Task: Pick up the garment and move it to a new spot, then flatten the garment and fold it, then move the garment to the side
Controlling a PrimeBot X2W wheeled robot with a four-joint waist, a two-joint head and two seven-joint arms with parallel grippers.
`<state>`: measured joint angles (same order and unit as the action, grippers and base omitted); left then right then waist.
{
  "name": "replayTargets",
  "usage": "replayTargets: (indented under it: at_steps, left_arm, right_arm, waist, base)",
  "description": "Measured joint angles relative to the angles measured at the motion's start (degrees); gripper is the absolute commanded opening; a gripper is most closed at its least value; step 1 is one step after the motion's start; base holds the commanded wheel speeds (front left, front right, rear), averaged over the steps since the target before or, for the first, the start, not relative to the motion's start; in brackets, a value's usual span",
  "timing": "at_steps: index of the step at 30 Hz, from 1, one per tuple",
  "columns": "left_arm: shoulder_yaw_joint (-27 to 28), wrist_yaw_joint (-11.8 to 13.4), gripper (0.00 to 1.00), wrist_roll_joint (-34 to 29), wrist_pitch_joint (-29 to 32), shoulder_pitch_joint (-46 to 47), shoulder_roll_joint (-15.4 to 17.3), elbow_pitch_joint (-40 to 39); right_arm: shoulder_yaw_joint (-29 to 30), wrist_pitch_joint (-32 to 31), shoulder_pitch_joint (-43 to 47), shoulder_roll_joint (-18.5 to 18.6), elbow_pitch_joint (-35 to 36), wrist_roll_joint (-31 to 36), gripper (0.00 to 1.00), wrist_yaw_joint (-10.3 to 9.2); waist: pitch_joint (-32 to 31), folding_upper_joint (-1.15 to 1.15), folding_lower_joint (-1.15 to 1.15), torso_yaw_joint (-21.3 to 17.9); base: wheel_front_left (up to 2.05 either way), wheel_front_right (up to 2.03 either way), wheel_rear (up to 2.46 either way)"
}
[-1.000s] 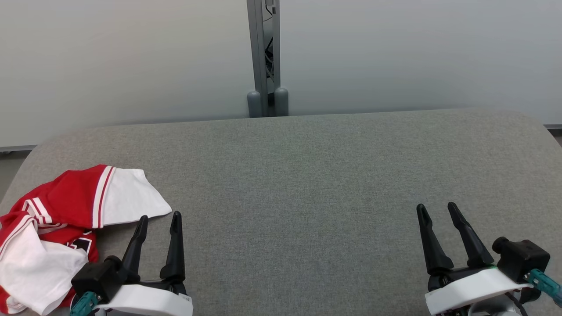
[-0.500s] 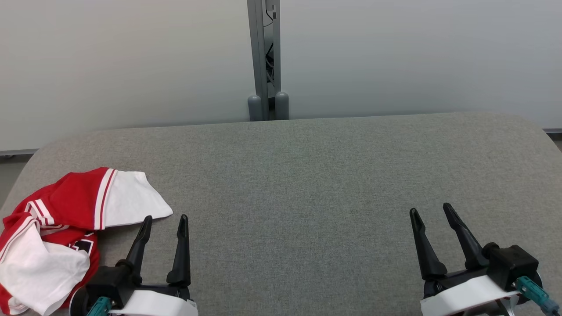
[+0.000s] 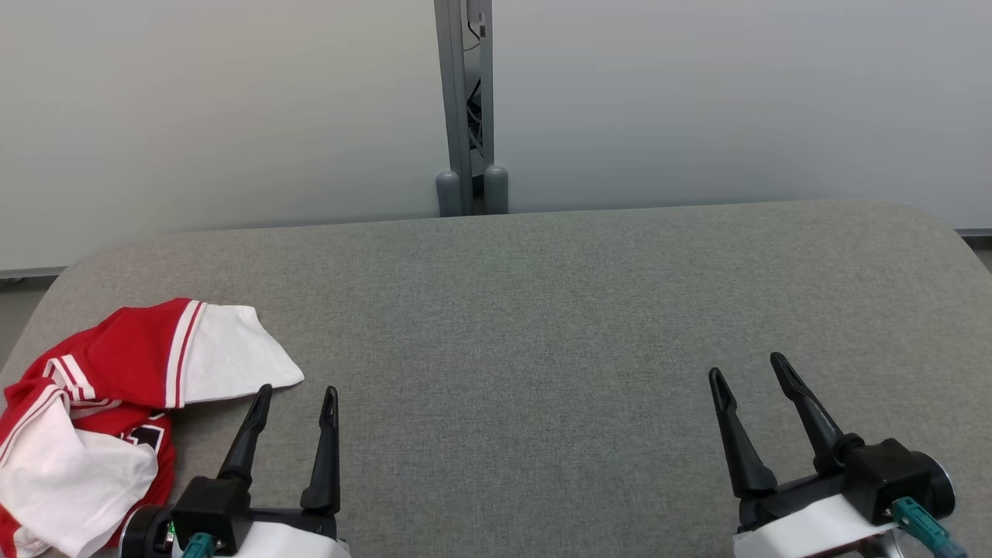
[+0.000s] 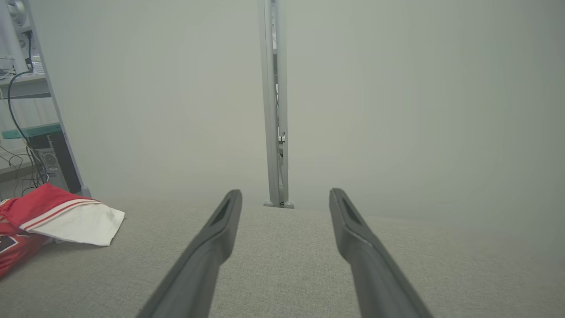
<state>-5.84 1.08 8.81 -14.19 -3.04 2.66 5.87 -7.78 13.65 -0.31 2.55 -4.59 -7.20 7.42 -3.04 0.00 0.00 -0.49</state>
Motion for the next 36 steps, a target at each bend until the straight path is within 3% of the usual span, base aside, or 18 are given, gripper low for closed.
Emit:
replayTargets:
  at_steps: [11,22,36]
  left_arm:
    - [-0.2,0.3,1.00,-4.3,-0.7,0.0,0.0,-0.1]
    - [-0.5,0.3,1.00,-4.3,-0.7,-0.1,0.1,0.0]
    - [-0.2,-0.3,1.00,-3.7,-0.7,-0.1,0.1,-1.0]
  right_arm:
    - [-1.0,1.3,0.3,0.1,0.2,4.2,1.00,0.00]
    - [-0.9,1.3,0.3,0.1,0.3,4.2,1.00,0.01]
    - [-0.5,1.3,1.2,0.2,0.9,3.7,1.00,0.01]
  waist:
    - [-0.3,0.00,0.00,-0.1]
    - [-0.1,0.00,0.00,0.3]
    - [0.9,0.00,0.00,7.1]
  base:
    - [0.00,0.00,0.00]
    - [0.00,0.00,0.00]
    - [0.00,0.00,0.00]
